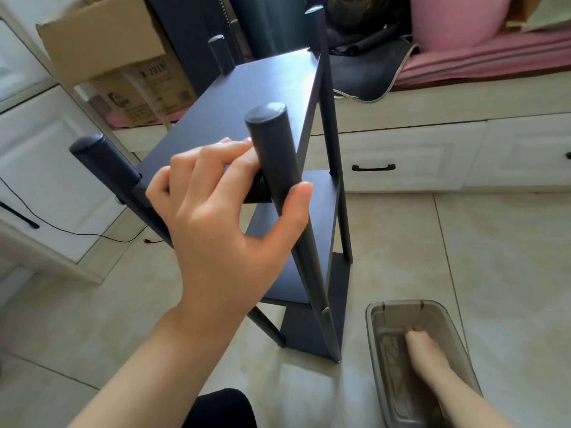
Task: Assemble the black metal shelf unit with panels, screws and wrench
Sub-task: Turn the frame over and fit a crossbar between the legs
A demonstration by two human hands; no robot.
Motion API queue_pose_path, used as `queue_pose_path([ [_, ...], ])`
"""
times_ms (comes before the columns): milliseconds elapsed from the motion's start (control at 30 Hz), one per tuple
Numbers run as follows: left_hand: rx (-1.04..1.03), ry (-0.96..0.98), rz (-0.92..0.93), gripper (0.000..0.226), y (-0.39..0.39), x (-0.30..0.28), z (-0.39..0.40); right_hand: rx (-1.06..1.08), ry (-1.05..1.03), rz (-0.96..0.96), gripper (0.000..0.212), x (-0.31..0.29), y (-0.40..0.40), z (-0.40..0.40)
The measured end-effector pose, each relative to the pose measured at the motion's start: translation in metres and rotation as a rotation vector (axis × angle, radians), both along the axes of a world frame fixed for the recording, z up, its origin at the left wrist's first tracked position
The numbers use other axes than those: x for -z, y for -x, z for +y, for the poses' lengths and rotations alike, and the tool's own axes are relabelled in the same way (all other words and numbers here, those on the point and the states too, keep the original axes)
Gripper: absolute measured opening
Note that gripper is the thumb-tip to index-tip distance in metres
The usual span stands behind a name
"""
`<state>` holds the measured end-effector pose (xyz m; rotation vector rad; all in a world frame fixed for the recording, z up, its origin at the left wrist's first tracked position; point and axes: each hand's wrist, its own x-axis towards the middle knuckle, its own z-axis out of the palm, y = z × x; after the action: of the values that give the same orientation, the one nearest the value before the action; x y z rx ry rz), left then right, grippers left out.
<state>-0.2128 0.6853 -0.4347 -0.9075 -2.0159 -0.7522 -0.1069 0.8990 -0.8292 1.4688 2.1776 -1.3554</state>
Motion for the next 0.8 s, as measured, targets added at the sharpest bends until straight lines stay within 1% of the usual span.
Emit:
queue_pose_path([
  [167,-0.005,0.036,0.01,0.047,0.0,-0.002,0.0,-0.01,0.002,0.025,0.037,0.001,-0.002,-0.005],
  [233,-0.008,0.044,0.007,0.049,0.0,-0.001,0.0,0.0,0.012,0.041,0.035,0.001,-0.003,-0.006],
  [300,-0.015,0.049,-0.005,0.052,0.0,-0.001,0.0,-0.038,0.0,0.032,0.031,0.001,-0.003,-0.008],
  [400,-0.024,0.059,-0.018,0.053,0.0,-0.001,0.002,-0.157,-0.098,0.012,0.021,-0.006,-0.007,-0.012],
  [467,-0.027,0.066,-0.02,0.054,-0.001,-0.002,0.003,-0.227,-0.24,0.032,0.014,-0.014,-0.008,-0.016],
  [533,-0.026,0.074,-0.027,0.052,-0.002,-0.004,0.006,-0.141,-0.288,0.096,0.016,-0.028,-0.006,-0.021],
  [600,-0.03,0.083,-0.041,0.05,-0.003,-0.005,0.009,0.047,-0.234,0.211,0.01,-0.047,-0.003,-0.029],
  [700,-0.041,0.1,-0.079,0.05,-0.007,-0.007,0.011,0.3,-0.065,0.434,0.007,-0.084,0.005,-0.042],
  [800,-0.042,0.109,-0.125,0.052,-0.01,-0.01,0.011,0.439,0.151,0.682,0.007,-0.131,0.021,-0.051],
])
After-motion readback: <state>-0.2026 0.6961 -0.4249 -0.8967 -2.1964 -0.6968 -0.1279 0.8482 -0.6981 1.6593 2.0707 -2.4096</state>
